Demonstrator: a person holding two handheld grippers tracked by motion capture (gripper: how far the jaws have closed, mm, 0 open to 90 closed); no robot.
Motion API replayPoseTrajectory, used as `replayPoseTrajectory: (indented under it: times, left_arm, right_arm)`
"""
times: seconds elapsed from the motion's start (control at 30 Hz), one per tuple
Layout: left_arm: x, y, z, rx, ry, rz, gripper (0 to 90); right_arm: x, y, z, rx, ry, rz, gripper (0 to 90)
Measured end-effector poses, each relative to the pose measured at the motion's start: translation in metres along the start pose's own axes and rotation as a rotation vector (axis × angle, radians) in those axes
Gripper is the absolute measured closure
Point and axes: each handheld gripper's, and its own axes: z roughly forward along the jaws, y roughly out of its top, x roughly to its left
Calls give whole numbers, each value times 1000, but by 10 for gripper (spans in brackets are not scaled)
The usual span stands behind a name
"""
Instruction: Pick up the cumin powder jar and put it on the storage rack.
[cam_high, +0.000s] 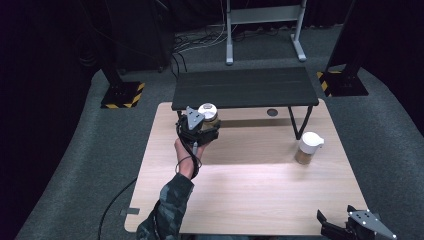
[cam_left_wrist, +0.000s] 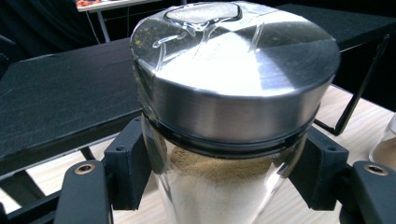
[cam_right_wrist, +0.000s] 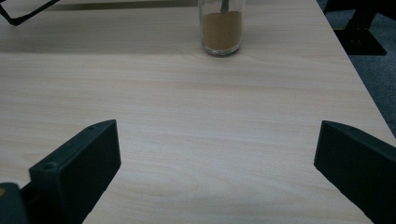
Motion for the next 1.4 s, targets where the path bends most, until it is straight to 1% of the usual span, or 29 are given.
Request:
replayPoseTrajectory:
  times: [0.23,0.6,0.8,0.93,1.03,1.17,1.2,1.37,1.4]
  left_arm:
    - [2,8,4,-7,-10,-1,307]
    - [3,24,14,-12,-25,13,307]
    - [6,30,18,-21,-34,2,307]
    - [7,39,24,-25,-37,11,307]
    - [7,43,25,-27,-39,18,307]
    - [8,47,28,-29,-46,10,307]
    - [9,50,30,-29,-50,9,307]
    - [10,58,34,-33,-52,15,307]
    - [10,59,35,-37,-53,7,307]
  right_arm:
    - [0,0,1,3,2,0,0]
    - [0,0,3,13,2,1,0]
    - [-1,0,3,14,3,3,0]
    - [0,0,3,16,2,3,0]
    - [0,0,4,17,1,3,0]
    - [-1,0,5,22,1,2,0]
    - [-1,0,5,22,2,3,0]
    - [-1,0,6,27,5,4,0]
    - [-1,0,6,29,5,5,0]
